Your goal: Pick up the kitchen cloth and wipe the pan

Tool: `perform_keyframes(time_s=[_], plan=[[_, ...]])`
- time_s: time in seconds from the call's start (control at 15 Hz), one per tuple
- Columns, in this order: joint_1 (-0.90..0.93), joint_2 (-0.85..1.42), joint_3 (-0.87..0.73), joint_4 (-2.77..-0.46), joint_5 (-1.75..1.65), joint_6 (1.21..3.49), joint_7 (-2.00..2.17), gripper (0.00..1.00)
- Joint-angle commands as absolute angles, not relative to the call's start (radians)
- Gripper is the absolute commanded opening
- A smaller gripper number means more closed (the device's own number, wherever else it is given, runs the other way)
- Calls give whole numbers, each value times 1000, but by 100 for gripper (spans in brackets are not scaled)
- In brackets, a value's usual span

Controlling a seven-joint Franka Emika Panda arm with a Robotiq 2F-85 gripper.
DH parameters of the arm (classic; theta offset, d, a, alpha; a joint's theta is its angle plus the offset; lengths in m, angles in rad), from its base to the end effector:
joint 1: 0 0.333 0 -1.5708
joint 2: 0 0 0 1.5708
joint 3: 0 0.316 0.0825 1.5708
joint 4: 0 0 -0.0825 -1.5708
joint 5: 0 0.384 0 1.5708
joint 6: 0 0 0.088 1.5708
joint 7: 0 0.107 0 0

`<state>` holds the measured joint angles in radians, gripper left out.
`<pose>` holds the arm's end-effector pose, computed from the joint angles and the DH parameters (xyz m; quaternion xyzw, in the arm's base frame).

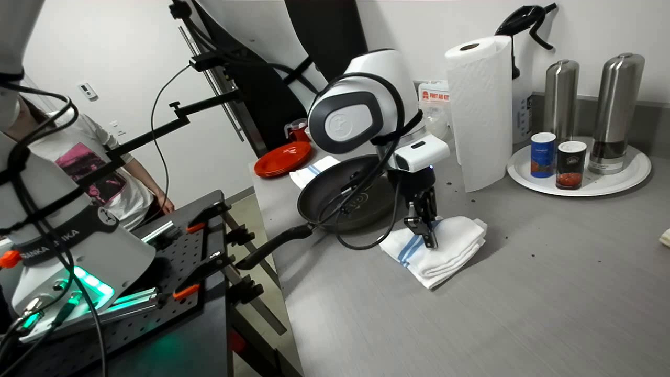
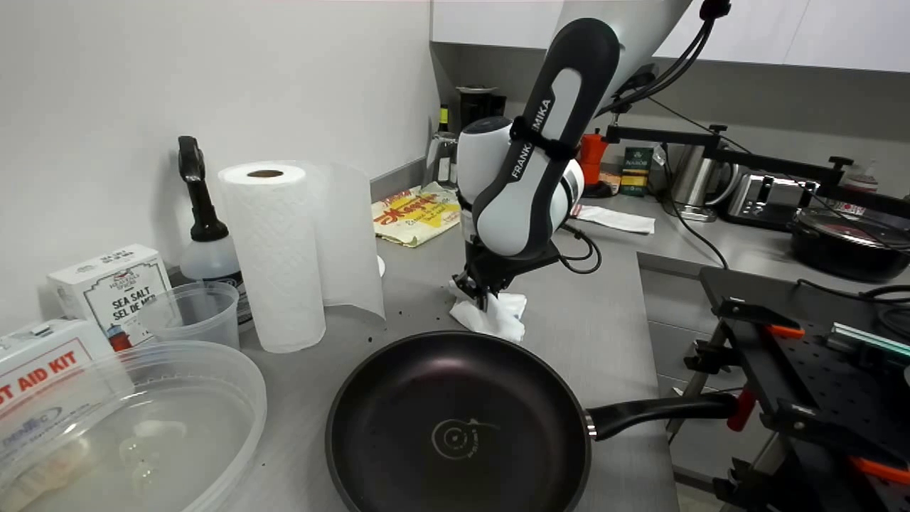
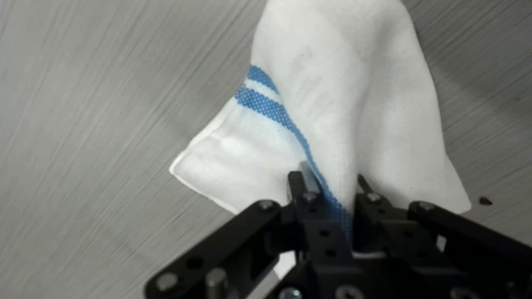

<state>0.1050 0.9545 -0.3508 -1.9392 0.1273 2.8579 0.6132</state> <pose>0.5603 -0.1578 0.0183 0.9061 -0.4044 0.0368 0.1185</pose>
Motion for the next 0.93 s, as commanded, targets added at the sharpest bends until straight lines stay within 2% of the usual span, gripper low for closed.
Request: perform_keyframes(time_s=[0.0, 0.53, 0.87], plan=[[89, 972, -340, -1897, 145, 2813, 603, 42], [90, 827, -319, -1997, 118, 2723, 538, 98], [72, 635, -259, -2136, 103, 2720, 383, 100]])
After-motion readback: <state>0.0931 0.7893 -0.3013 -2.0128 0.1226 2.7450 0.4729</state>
